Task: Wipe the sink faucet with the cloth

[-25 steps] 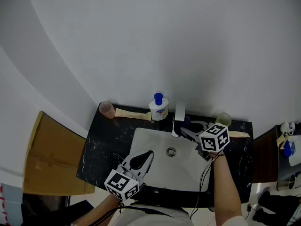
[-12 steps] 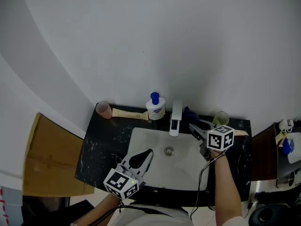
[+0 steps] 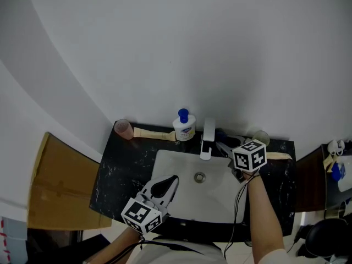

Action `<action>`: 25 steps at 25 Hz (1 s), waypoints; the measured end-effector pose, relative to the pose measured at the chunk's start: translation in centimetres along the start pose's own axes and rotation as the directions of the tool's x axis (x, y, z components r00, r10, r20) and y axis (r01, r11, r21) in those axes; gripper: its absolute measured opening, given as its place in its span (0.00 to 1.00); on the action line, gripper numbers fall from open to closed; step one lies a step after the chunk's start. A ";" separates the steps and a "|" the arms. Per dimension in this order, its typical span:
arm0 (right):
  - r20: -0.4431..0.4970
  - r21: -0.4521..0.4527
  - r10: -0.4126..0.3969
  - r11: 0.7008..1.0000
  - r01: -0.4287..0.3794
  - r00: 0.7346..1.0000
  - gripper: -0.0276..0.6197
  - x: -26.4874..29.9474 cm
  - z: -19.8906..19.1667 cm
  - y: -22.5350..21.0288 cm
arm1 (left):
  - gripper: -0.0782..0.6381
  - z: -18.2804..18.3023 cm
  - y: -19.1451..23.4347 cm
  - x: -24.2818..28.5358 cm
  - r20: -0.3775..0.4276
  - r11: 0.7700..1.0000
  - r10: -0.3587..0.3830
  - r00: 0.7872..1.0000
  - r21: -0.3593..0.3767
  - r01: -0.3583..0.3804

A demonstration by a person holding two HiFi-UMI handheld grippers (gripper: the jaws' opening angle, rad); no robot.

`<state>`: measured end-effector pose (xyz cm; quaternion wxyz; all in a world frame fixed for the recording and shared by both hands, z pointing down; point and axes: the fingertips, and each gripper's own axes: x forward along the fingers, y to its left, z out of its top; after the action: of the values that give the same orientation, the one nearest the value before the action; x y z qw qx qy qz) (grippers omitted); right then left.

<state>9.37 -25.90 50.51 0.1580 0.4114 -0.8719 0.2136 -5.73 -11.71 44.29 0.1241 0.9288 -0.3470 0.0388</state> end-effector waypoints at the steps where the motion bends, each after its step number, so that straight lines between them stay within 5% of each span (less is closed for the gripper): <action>1: 0.012 0.023 -0.047 0.999 0.047 0.999 0.18 -0.4 -0.2 -1.1 | 0.11 0.0 0.1 -0.1 0.001 1.000 0.003 1.000 0.000 -0.003; 4: 0.027 0.061 -0.049 0.997 0.048 0.998 0.18 -1.6 -1.2 -1.6 | 0.11 0.2 0.4 -0.6 0.005 1.000 0.014 1.000 -0.001 -0.014; 8: 0.008 0.019 0.186 0.982 -0.187 0.982 0.18 -2.3 -1.5 3.2 | 0.11 0.2 0.8 -0.9 0.005 1.000 0.018 1.000 0.002 -0.018; 10: -0.035 -0.036 0.229 0.973 -0.230 0.973 0.18 -1.7 -1.5 4.8 | 0.11 0.2 0.8 -0.8 0.006 1.000 0.018 1.000 0.001 -0.018; 13: -0.059 -0.081 0.155 0.984 -0.159 0.986 0.18 -0.4 -1.1 3.9 | 0.11 0.4 0.6 -0.6 0.008 1.000 0.015 1.000 -0.001 -0.015; 20: 0.022 0.068 -0.113 0.991 0.111 0.993 0.18 -1.5 -1.6 -2.8 | 0.11 0.7 0.7 -1.1 0.020 1.000 0.019 1.000 -0.001 -0.019; 23: 0.016 0.076 -0.079 0.994 0.077 0.997 0.18 -2.7 -2.9 -2.6 | 0.11 0.5 0.9 -1.4 0.017 1.000 0.022 1.000 0.000 -0.022; 25: 0.009 0.039 0.021 0.999 -0.021 1.000 0.18 -3.1 -3.1 -0.7 | 0.11 0.4 1.0 -1.4 0.015 1.000 0.023 1.000 0.000 -0.023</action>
<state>12.15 -22.71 51.93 0.1437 0.4062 -0.8724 0.2305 -7.50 -11.66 43.90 0.1209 0.9250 -0.3586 0.0331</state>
